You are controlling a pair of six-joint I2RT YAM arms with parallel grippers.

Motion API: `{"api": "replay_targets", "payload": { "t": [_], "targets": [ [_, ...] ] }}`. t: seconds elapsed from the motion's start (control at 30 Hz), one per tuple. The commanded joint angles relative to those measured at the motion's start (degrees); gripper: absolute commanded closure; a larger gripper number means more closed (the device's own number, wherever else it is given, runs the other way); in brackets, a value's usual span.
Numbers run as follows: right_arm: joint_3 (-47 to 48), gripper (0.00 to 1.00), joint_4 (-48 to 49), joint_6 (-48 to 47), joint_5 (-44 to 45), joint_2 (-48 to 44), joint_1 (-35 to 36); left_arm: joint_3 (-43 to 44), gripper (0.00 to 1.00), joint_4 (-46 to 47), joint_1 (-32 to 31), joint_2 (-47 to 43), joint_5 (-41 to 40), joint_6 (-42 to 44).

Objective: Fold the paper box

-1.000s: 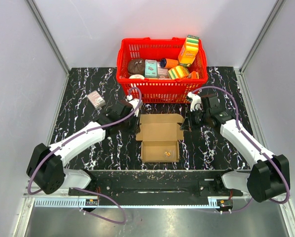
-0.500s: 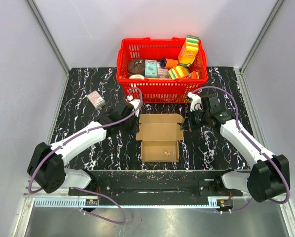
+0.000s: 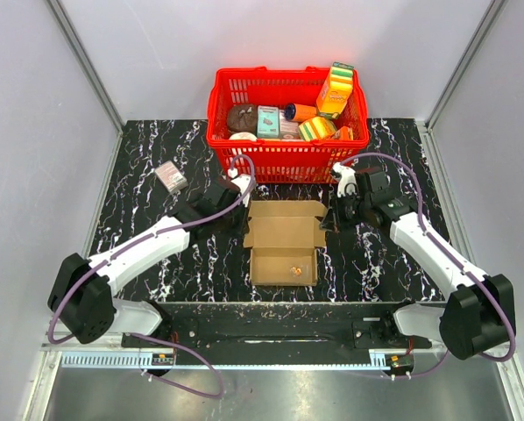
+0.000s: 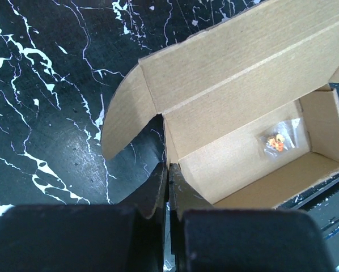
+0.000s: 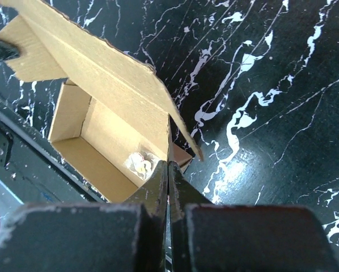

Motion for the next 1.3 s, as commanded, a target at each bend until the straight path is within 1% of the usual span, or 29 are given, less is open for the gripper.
{"api": "replay_targets", "payload": {
  "t": [0.0,0.17,0.27,0.43,0.57,0.7,0.97,1.13,1.23,1.27],
  "targets": [
    [0.84,1.0,2.73,1.95,6.26,-2.01,3.37,-0.64,1.0,2.86,-1.45,-4.13,-3.09,-1.96],
    [0.14,1.0,4.31,4.49,12.76,-2.88,6.72,-3.54,1.0,5.67,-3.2,-8.6,-8.36,-6.18],
    [-1.97,1.0,7.2,6.78,14.87,-4.55,8.13,-5.65,1.0,6.55,-4.52,-10.45,-11.96,-8.02],
    [-5.66,1.0,12.22,9.33,18.92,-7.01,10.5,-7.76,1.0,7.43,-8.21,-11.95,-20.48,-10.67],
    [-8.47,1.0,16.26,11.61,23.56,-8.68,13.83,-10.57,1.0,9.27,-10.41,-13.97,-25.67,-14.09],
    [-10.59,1.0,19.51,12.94,27.97,-9.91,16.65,-12.51,1.0,11.38,-12.61,-15.03,-30.5,-16.82],
    [-14.01,1.0,25.49,13.99,36.05,-10.62,22.01,-16.72,1.0,16.57,-19.55,-15.82,-39.74,-22.44],
    [-15.68,1.0,27.86,14.17,39.66,-10.44,25.97,-18.31,1.0,18.24,-24.03,-16.26,-45.63,-24.64],
    [-18.05,1.0,29.27,15.13,41.86,-11.76,27.11,-19.19,1.0,19.29,-25.96,-16.7,-48.26,-25.35],
    [-18.76,1.0,31.88,15.31,42.99,-12.2,27.73,-19.63,1.0,19.73,-26.4,-16.79,-48.97,-25.7]
  ]
}}
